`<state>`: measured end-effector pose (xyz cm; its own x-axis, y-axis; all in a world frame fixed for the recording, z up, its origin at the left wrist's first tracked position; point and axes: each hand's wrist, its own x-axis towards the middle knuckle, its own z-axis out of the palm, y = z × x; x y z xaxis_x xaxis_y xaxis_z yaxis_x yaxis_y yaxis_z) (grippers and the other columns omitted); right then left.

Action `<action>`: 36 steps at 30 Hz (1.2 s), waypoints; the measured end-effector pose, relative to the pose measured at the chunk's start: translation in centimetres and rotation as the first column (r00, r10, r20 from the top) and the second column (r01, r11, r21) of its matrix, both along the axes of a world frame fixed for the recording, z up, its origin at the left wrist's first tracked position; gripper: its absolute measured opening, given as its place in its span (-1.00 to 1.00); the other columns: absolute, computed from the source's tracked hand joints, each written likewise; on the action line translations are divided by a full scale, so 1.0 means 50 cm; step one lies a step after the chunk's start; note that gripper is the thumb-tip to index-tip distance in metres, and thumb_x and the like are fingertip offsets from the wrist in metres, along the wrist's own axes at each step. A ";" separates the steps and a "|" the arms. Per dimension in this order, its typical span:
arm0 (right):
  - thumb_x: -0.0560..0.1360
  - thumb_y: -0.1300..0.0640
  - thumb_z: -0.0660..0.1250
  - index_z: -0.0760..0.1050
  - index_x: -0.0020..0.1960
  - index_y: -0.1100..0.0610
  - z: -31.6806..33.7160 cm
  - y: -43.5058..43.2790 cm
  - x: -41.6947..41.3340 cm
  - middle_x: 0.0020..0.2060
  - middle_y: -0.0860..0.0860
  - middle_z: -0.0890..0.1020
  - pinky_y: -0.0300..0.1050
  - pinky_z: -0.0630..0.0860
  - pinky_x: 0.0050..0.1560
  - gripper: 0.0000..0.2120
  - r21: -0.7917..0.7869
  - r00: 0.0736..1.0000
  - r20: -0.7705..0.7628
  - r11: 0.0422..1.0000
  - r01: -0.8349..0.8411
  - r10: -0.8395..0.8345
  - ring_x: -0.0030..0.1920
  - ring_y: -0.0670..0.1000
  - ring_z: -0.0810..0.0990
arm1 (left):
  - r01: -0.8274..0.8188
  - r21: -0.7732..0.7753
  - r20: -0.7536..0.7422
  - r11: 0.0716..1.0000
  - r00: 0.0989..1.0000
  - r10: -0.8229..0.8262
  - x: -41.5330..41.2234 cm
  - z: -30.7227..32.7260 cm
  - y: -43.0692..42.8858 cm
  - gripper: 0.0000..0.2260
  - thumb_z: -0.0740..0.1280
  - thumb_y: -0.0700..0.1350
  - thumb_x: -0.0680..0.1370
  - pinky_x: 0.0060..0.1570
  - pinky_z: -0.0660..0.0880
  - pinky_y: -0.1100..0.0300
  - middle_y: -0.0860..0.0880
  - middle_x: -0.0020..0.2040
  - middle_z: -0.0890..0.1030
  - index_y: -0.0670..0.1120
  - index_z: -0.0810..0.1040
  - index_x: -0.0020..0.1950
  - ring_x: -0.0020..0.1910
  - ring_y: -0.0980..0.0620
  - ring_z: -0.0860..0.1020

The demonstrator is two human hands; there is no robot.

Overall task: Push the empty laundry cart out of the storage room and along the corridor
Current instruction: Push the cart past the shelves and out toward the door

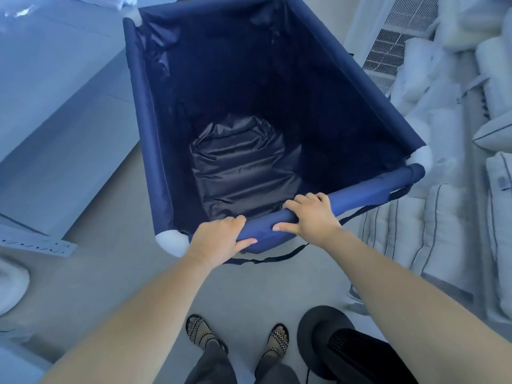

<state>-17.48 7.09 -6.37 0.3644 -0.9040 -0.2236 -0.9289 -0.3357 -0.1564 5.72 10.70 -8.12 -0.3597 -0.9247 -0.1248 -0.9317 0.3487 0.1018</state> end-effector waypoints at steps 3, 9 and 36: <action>0.42 -0.40 0.11 0.44 0.17 -0.03 -0.008 0.003 0.067 0.00 -0.04 0.53 -0.05 0.15 0.20 -0.45 0.012 1.000 0.029 1.000 -0.006 0.006 0.06 0.04 0.42 | 0.036 -0.012 0.054 0.999 0.998 -0.036 0.080 0.007 -0.016 -0.60 0.15 0.32 0.48 -0.44 0.20 0.18 0.05 -0.19 0.55 -0.02 0.34 -0.09 -0.28 -0.03 0.52; 0.50 -0.33 0.05 0.36 0.25 -0.03 -0.019 0.009 0.197 0.07 -0.01 0.50 0.00 0.18 0.17 -0.50 0.014 1.000 0.002 1.000 0.003 -0.003 0.09 0.08 0.41 | 0.059 0.052 0.189 0.997 0.980 -0.067 0.207 0.028 -0.055 -0.56 0.13 0.33 0.48 -0.39 0.27 0.16 0.04 -0.15 0.50 -0.02 0.37 0.04 -0.19 0.00 0.52; 0.52 -0.22 -0.09 0.40 -0.09 0.08 -0.018 -0.018 0.003 -0.21 -0.03 0.51 -0.13 0.15 -0.40 -0.55 -0.104 0.992 -0.066 0.988 -0.116 0.110 -0.28 0.03 0.40 | 0.062 -0.086 0.054 0.994 0.997 -0.057 0.095 0.008 -0.084 -0.48 -0.11 0.26 0.48 -0.42 0.25 0.17 0.02 -0.15 0.54 -0.05 0.50 -0.03 -0.17 -0.03 0.52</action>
<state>-17.35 6.18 -7.26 0.4542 -0.8777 -0.1525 -0.8907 -0.4508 -0.0586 10.48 6.50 -7.74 -0.4096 -0.9100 -0.0640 -0.9123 0.4091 0.0211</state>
